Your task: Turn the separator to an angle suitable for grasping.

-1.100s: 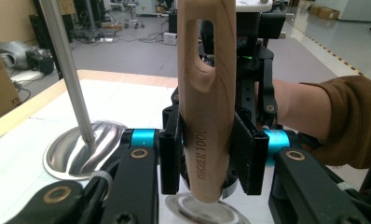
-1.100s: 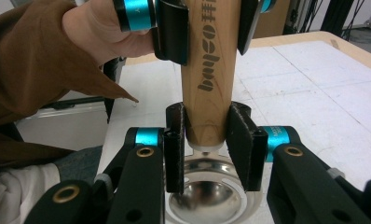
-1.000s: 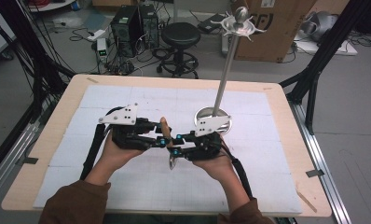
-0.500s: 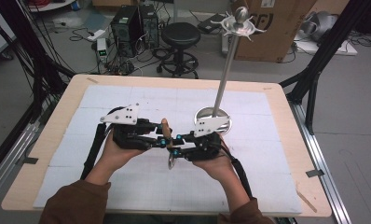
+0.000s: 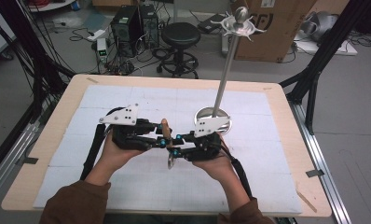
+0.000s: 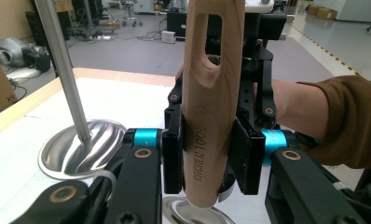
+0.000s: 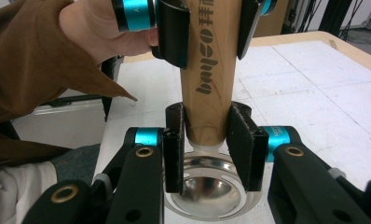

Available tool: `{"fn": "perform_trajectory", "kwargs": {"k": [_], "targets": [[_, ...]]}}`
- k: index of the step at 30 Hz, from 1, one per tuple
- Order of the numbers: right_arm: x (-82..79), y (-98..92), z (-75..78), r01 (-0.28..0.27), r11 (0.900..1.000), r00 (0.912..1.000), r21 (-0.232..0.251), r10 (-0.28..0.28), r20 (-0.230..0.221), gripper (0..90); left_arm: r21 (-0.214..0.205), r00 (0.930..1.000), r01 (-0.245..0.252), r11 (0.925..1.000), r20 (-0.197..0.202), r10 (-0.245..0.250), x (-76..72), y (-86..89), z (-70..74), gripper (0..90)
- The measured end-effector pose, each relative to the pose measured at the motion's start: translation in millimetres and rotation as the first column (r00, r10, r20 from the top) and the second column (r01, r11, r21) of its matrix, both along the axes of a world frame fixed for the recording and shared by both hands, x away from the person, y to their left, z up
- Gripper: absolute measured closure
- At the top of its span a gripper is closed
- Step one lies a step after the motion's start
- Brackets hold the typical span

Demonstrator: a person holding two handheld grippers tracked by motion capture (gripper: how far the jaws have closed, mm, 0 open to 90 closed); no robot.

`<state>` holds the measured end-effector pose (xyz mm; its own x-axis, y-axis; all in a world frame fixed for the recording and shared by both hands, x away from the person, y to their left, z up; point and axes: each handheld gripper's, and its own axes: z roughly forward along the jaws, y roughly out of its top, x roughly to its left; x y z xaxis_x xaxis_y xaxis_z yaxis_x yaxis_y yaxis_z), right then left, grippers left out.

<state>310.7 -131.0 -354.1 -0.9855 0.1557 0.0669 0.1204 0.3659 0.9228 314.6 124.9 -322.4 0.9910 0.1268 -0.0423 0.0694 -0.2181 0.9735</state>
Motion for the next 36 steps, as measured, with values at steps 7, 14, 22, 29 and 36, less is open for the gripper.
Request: {"fn": "perform_trajectory", "kwargs": {"k": [7,14,22,29,36], "targets": [[0.3,0.3,-0.6,0.018,0.9998,0.9998,0.007,-0.018,0.0,57.7,0.017,0.9996,-0.024,0.9996,0.013,0.024,0.1,1.0,0.9,68.9],[-2.6,-14.8,3.2,0.065,0.9979,0.9979,0.006,-0.065,0.005,46.8,0.031,0.9982,-0.06,0.9977,0.007,0.06,2.3,10.0,3.9,68.9],[-6.3,-37.3,3.6,0.133,0.9906,0.9908,-0.03,-0.133,0.025,43.1,0.028,0.9973,-0.073,0.9969,-0.003,0.073,5.7,19.5,6.3,68.9],[-8.9,-63.0,4.1,0.199,0.9794,0.9796,-0.035,-0.198,0.036,40.4,0.029,0.995,-0.098,0.9947,-0.011,0.099,9.1,31.9,7.6,68.8],[-12.1,-87.1,0.8,0.242,0.9695,0.9699,-0.037,-0.241,0.035,40.0,0.016,0.9937,-0.111,0.9937,-0.018,0.111,11.4,41.8,8.6,68.8]]}}
